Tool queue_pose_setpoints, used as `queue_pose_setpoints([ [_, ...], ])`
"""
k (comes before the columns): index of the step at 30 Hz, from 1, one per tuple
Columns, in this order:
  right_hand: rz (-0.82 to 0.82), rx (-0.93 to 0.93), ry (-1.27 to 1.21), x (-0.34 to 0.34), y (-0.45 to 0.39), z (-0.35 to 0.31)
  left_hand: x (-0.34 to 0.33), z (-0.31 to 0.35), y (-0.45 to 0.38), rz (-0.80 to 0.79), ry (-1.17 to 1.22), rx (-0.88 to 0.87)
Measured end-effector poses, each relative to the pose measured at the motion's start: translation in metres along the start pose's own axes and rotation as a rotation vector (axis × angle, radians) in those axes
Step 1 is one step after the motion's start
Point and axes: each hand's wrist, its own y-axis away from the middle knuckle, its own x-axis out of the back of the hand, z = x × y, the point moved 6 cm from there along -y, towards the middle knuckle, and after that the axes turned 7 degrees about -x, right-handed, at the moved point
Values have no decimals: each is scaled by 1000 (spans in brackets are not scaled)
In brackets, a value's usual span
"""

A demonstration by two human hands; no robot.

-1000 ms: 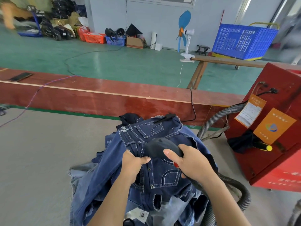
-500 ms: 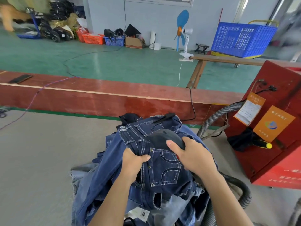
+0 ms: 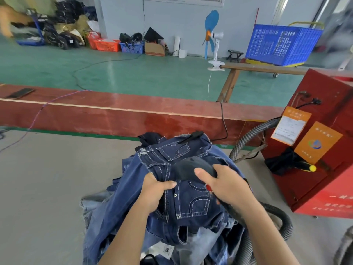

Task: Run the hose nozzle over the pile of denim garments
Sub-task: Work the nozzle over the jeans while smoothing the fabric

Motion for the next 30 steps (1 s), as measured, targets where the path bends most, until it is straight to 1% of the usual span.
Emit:
queue_pose_setpoints([
  [1, -3, 10, 18, -4, 0, -3, -1, 1, 1, -12, -9, 7],
  [3, 40, 8, 13, -1, -4, -5, 3, 1, 1, 16, 2, 23],
  [5, 107, -17, -45, 12, -8, -1, 8, 1, 0, 58, 30, 25],
  [6, 110, -26, -103, 18, -9, 3, 9, 1, 0, 73, 26, 23],
  [8, 55, -29, -203, 20, -7, 9, 7, 3, 0, 88, 2, 12],
  [9, 12, -24, -205, 17, -4, 8, 6, 3, 0, 97, -9, 2],
  [12, -68, 17, -58, 2, 3, -3, 3, 5, -1, 96, -64, -42],
  [15, -22, 31, 46, -2, 2, -13, 0, 8, 1, 84, -104, -66],
  [18, 19, 6, 28, 9, 0, -9, 1, 9, 1, 113, -97, -65],
  [22, -21, 5, 39, 1, 4, -7, 0, 10, 1, 118, -112, -67],
  [24, 10, 5, 46, -1, 2, -10, -1, 11, 2, 93, -84, -67],
  [26, 45, -2, 25, 6, -1, -9, 1, 10, 2, 102, -35, -54],
  [28, 15, -4, -10, 10, -1, -4, 3, 10, 3, 112, -4, -34],
  [30, -49, 8, -16, 4, 2, -3, 0, 11, 3, 68, -6, -21],
])
